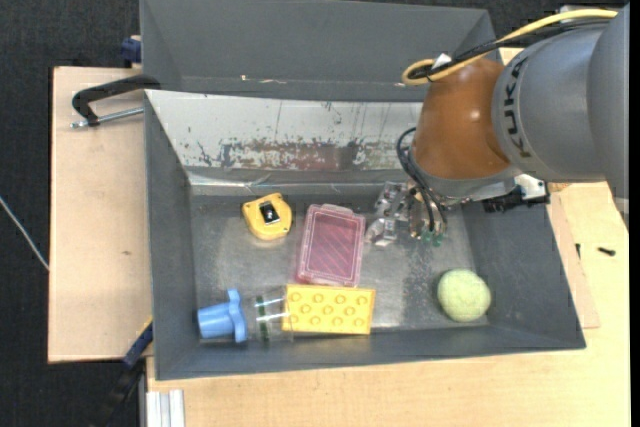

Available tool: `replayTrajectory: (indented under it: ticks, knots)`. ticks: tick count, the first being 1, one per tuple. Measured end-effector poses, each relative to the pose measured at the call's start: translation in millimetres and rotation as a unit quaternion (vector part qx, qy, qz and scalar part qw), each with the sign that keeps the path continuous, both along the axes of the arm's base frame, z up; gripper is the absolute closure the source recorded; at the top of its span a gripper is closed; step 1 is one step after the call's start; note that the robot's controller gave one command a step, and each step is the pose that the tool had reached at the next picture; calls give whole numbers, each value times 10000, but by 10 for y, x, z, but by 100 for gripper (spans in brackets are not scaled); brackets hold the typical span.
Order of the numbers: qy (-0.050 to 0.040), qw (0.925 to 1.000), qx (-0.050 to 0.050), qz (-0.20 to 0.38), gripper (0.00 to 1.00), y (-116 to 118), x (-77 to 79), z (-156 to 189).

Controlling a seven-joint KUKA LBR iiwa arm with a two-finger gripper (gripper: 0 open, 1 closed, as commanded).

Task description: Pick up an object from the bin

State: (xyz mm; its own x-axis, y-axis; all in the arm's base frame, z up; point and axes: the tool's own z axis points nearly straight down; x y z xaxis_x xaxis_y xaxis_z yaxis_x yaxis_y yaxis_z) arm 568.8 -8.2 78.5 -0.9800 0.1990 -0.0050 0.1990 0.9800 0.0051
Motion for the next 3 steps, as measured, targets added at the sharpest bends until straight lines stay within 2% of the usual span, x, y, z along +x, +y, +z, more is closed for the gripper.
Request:
replayTrajectory:
  ticks: [2,3]
  knots:
    - [-1,10000,0,0,100,0,0,0]
    - [-112,9882,-30,1530,100,-16,-73,-1]
